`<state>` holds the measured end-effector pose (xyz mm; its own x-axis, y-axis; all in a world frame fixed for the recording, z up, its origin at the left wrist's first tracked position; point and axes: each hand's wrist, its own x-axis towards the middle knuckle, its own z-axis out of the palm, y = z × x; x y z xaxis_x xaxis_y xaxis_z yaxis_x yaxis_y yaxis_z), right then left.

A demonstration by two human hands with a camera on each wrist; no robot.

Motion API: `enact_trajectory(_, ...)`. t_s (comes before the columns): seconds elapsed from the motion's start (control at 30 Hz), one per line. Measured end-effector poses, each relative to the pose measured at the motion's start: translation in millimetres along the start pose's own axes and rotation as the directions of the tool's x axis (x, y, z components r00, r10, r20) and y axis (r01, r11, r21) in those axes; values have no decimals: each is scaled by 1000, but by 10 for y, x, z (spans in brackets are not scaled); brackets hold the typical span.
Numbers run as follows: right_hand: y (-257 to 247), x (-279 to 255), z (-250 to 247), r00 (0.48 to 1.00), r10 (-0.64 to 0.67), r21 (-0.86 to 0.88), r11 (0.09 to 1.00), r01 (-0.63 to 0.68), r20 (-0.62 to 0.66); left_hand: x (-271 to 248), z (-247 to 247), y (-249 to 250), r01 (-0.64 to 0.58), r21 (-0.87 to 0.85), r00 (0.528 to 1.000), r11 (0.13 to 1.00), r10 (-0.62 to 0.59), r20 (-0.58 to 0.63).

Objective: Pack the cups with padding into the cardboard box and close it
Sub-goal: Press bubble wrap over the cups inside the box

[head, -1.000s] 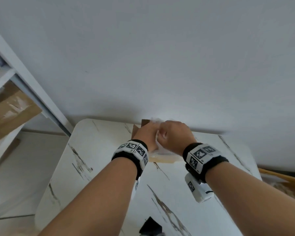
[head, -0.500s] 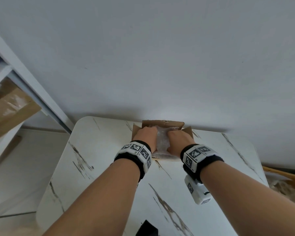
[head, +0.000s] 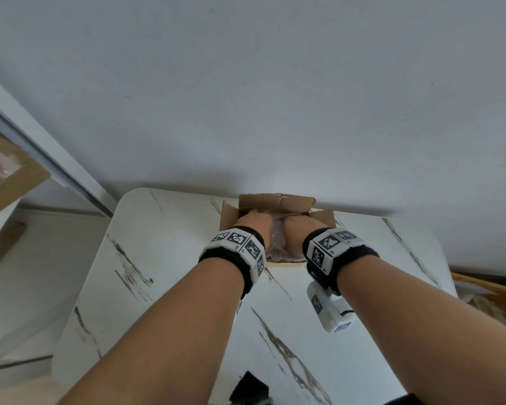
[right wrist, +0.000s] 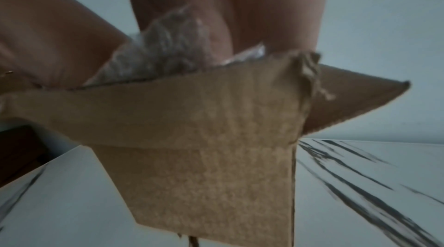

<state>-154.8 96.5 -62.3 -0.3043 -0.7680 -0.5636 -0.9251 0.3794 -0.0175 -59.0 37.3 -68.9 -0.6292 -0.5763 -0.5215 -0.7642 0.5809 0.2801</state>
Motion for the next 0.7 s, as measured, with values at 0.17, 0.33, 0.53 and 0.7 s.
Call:
enact_trajectory(0.17, 4, 66, -56, 996, -2, -15, 1000, 3, 87, 14, -82, 19, 21, 3, 999, 1000, -21, 35)
enact_trajectory(0.33, 25, 223, -60, 987, 12, 19, 1000, -15, 163, 69, -88, 14, 8, 7, 998, 1000, -8, 60)
enact_trajectory(0.53, 98, 64, 57, 999, -8, 99, 995, 4, 42, 24, -14, -54, -52, 61, 997, 997, 48, 67)
enact_trajectory(0.7, 112, -77, 44, 998, -10, 99, 995, 3, 65, -191, 24, -127, -72, 177, 969, 982, 110, -220)
